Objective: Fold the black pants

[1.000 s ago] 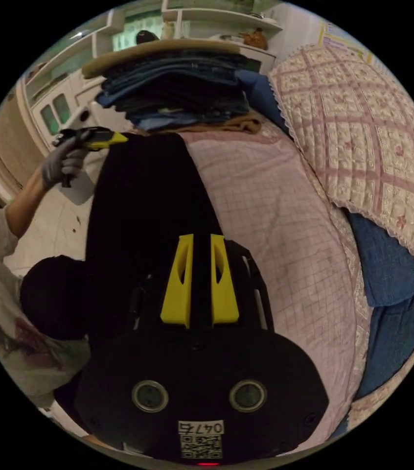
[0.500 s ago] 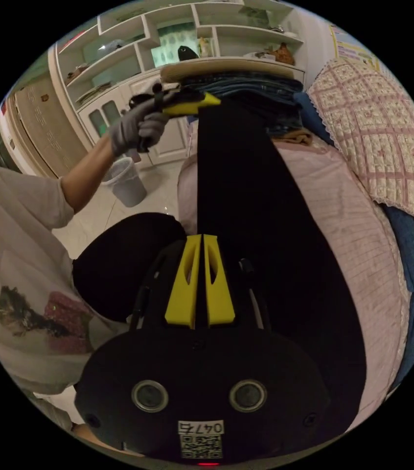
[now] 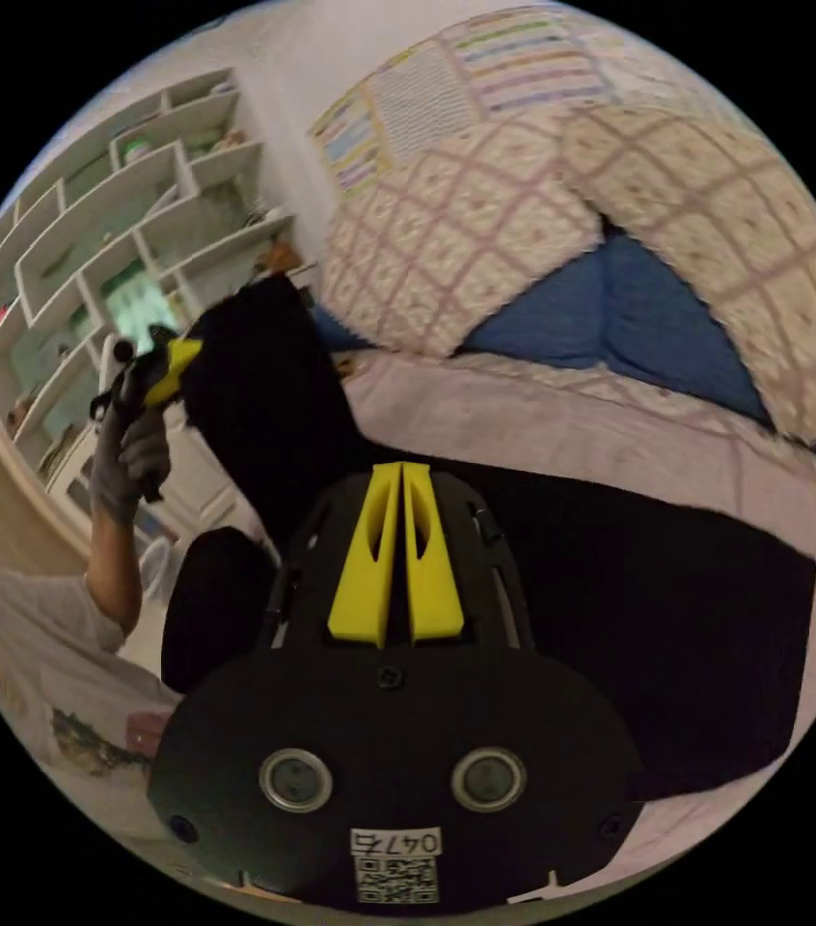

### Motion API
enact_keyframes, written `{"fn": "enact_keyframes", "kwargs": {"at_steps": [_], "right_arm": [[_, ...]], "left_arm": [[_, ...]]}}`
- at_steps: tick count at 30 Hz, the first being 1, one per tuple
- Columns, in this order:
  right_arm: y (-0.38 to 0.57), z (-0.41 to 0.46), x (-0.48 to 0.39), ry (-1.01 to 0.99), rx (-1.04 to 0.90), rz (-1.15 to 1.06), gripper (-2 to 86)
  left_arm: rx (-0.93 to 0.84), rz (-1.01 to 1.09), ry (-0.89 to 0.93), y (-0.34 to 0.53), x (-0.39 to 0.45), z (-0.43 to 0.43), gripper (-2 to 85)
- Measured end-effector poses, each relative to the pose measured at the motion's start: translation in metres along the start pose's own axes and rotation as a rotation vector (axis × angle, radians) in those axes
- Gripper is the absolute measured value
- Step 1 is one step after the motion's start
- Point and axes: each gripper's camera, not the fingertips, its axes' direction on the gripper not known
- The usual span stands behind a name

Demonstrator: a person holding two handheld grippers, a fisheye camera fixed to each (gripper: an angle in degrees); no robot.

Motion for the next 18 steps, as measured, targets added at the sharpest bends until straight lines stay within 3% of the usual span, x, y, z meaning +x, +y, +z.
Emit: {"fn": "enact_keyframes", "kwargs": {"at_steps": [4,8,10,13,18], "right_arm": [[0.036,-0.061,0.059,0.125,0.121,0.178,-0.7],[0.058,-0.086,0.094,0.116,0.089,0.251,1.0],[0.060,-0.095,0.100,0.092,0.060,0.241,2.0],[0.059,-0.104,0.104,0.071,-0.010,0.205,3.1],[0.057,-0.101,0.107,-0.092,-0.149,0.168,3.2]], "left_arm": [[-0.121,-0.013,-0.011,-0.008,0.008,0.076,2.1],[-0.315,-0.095,0.160,0.006,-0.004,0.144,10.9],[-0.273,-0.110,0.216,0.003,-0.003,0.124,11.9],[-0.168,-0.052,0.122,-0.025,0.008,0.048,11.6],[-0.163,-0.115,-0.242,-0.070,-0.003,-0.073,8.8]]}}
